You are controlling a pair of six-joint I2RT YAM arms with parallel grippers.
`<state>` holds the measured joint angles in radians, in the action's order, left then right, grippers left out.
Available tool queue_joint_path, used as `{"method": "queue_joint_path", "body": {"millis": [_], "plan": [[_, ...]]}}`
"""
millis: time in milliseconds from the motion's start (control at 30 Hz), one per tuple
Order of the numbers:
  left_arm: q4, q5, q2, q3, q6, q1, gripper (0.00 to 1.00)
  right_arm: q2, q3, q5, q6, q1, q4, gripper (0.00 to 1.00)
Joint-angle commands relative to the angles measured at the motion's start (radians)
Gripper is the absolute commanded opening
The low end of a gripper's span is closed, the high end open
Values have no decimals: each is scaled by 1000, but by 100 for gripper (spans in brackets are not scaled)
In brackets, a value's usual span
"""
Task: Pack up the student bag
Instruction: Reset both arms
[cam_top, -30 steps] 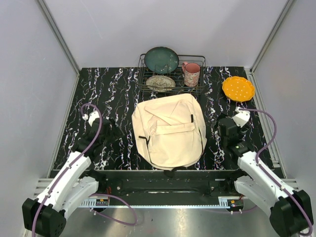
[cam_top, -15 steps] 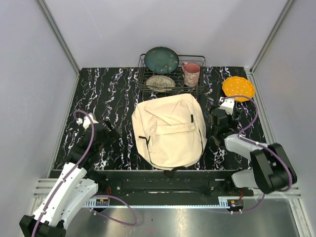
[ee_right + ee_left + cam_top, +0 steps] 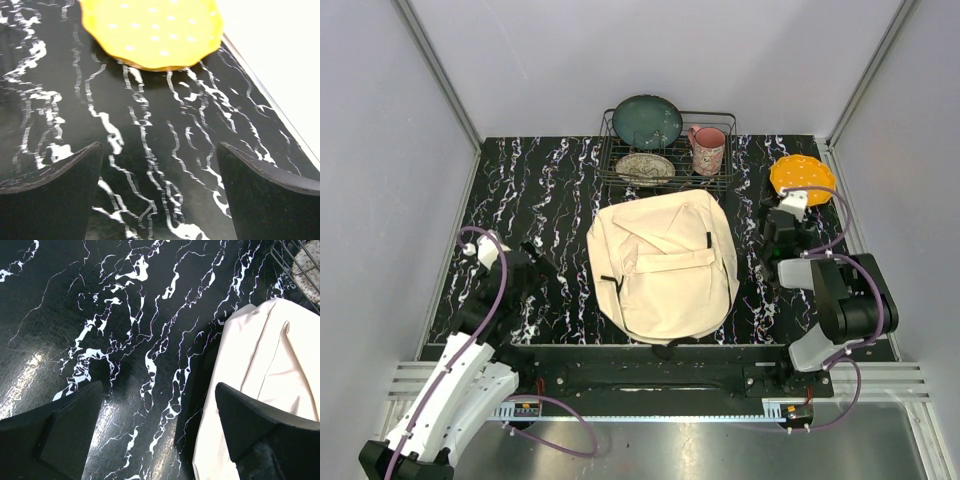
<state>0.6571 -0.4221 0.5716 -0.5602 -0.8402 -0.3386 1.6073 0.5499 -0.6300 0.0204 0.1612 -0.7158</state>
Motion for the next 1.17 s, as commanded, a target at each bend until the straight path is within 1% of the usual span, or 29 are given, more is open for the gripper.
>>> {"method": "queue_joint_path", "body": {"millis": [0,67,100,200,267,300,333,367,433,500,567,667,700,733,767,800,833,867,900,967,1033,1133], "plan": [[-77,-60,28,-12,12,6,99,-64,-65,107,-92,-107,-155,100],[-91,-76,53,-32,33,6,99,-79,-42,221,-123,-156,-71,100],[-102,-81,59,-44,39,4,99,-83,-44,240,-132,-182,-71,100],[-117,-99,86,-81,76,6,99,-84,-54,268,-123,-187,-96,100],[-123,-119,103,-101,96,6,99,-77,-45,358,-102,-195,-91,100],[-135,-125,108,-104,104,4,99,-75,-42,362,-96,-195,-85,100],[-143,-132,114,-109,122,4,99,-79,-44,360,-97,-195,-80,100],[-151,-150,117,-115,125,4,99,-81,-50,273,-102,-195,-94,100],[-172,-167,126,-122,135,6,99,-111,-94,132,-203,-195,-126,100],[-185,-188,134,-138,133,4,99,-125,-131,112,-200,-195,-187,100],[-198,-202,146,-142,132,4,99,-148,-156,83,-209,-195,-197,100],[-218,-213,163,-150,147,6,99,-147,-168,88,-220,-195,-231,100],[-220,-218,165,-152,150,4,99,-139,-159,137,-180,-196,-220,100],[-221,-221,168,-153,159,6,99,-118,-144,229,-139,-196,-212,100],[-224,-231,168,-152,165,4,99,-91,-149,462,-90,-196,-241,100],[-243,-231,165,-147,173,4,99,-55,-165,562,-26,-196,-314,100],[-258,-231,159,-142,197,6,99,-60,-189,550,-36,-196,-370,100],[-272,-228,154,-132,208,6,99,-66,-185,432,-55,-196,-341,100],[-296,-228,151,-129,216,4,99,-66,-177,380,-97,-198,-326,100],[-315,-228,139,-121,231,4,99,-52,-183,375,-97,-201,-358,100],[-332,-233,139,-118,236,4,99,-53,-180,374,-99,-201,-350,100],[-309,-276,166,-141,217,4,99,-55,-180,371,-99,-201,-353,100]]}}
